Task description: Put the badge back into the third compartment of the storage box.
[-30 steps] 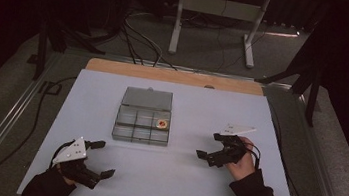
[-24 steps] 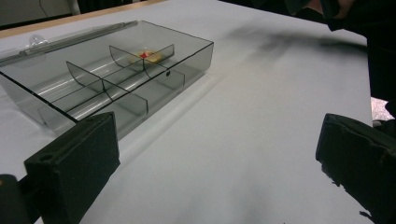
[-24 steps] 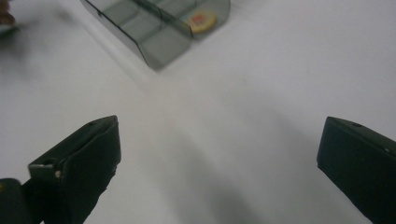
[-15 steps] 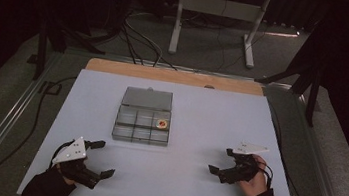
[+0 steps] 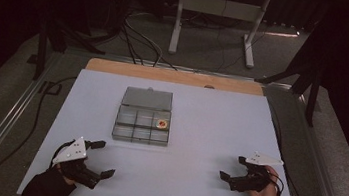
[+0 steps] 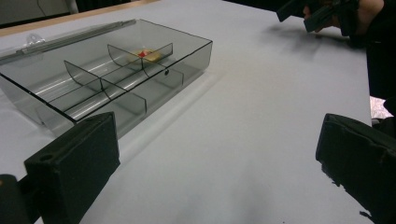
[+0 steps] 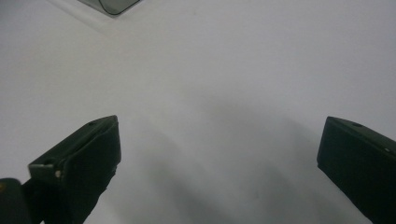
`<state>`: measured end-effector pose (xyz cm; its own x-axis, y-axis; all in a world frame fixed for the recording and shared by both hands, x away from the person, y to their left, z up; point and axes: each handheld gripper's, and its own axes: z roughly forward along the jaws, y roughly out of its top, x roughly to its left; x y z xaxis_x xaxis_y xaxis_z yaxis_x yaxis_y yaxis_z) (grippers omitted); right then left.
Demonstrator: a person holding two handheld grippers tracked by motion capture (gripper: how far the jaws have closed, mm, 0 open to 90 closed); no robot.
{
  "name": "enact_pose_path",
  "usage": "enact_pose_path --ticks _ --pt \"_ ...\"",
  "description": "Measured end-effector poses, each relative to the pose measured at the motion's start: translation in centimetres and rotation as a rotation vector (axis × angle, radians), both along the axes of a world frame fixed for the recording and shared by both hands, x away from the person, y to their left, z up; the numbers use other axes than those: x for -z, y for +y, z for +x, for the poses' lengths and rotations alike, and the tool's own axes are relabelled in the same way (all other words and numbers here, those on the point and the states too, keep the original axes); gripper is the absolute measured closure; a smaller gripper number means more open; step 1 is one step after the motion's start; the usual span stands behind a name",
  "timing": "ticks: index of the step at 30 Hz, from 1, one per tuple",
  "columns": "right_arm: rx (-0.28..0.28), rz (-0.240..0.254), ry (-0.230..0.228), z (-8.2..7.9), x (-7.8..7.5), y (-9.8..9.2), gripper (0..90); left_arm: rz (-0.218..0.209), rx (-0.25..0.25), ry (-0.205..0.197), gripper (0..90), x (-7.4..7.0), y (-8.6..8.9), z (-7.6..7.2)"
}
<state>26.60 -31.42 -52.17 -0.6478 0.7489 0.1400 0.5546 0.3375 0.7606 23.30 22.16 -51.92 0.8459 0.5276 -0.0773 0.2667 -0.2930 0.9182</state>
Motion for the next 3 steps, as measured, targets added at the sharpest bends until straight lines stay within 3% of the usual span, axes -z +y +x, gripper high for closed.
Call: enact_pose_path --ticks 3 --pt "0.001 0.004 -0.012 0.09 -0.03 -0.01 0.0 0.006 0.002 0.001 0.0 0.02 -0.02 -0.02"
